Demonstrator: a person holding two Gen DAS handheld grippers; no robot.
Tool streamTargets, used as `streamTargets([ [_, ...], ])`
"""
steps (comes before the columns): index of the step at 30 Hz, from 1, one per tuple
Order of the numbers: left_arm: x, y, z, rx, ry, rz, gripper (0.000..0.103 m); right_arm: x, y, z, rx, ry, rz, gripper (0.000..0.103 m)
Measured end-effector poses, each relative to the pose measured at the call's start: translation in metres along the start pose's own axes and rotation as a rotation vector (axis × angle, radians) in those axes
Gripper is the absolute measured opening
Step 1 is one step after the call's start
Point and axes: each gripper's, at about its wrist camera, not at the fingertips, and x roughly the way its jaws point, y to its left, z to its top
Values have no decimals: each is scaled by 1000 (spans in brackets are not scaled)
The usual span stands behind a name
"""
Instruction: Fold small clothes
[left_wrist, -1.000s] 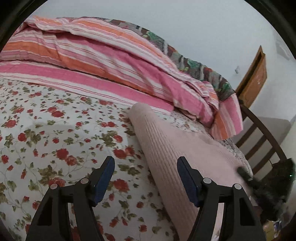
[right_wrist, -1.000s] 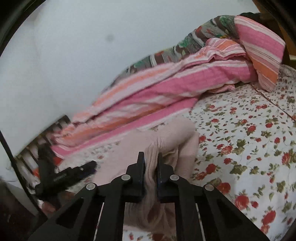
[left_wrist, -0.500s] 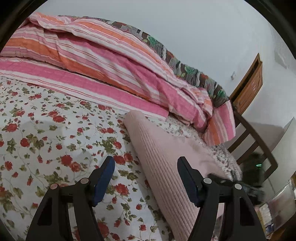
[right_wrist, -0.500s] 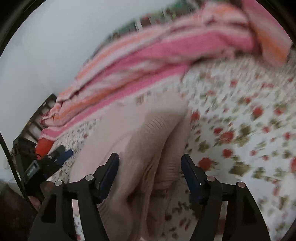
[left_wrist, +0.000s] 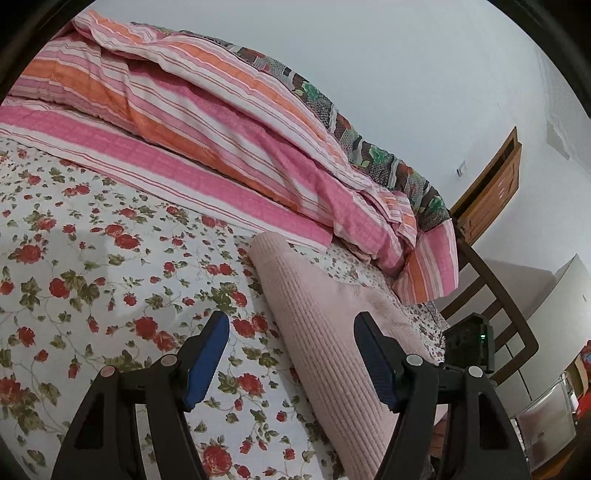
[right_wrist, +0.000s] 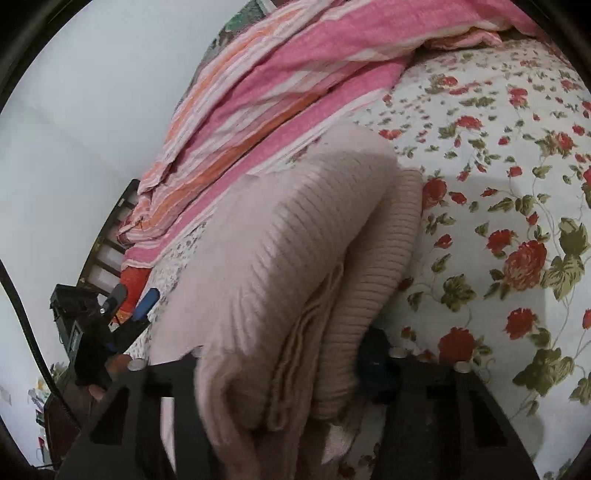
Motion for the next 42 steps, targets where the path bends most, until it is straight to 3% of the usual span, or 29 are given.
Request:
streamTargets([
  [3, -4, 1, 0, 3, -2, -3, 68, -27, 17, -6, -6, -133, 60, 39],
  [7, -12, 3, 0, 6, -11, 0, 68, -53, 68, -8, -120, -251, -16, 38],
  [16, -26, 7, 5, 1, -33, 34, 67, -51, 143, 23, -191, -305, -255, 37],
  [20, -33, 9, 9, 9, -54, 44, 67, -33, 162, 33, -181, -299, -244, 37],
  [23, -36, 15, 12, -16, -60, 41, 67, -15, 173, 43, -150, -303, -151, 36],
  [26, -35, 18, 16, -15, -66, 61, 67, 3, 153, 45, -57, -305, 31, 37],
  [28, -31, 19, 16, -14, -58, 71, 67, 17, 126, 41, 9, -278, 71, 37],
  [30, -26, 17, 15, -8, -42, 77, 67, 33, 97, 35, 40, -226, 7, 37],
  [33, -20, 14, 12, 16, -25, 90, 67, 51, 58, 23, 43, -141, -183, 41],
  [37, -9, 5, 5, 66, 16, 110, 67, 32, 51, 15, -63, -174, -212, 46],
  [39, -4, -2, -1, 112, 42, 129, 67, 23, 62, 8, -179, -204, -273, 46],
  [42, 2, -15, -17, 209, 93, 130, 67, 19, 63, 2, -255, -220, -279, 46],
])
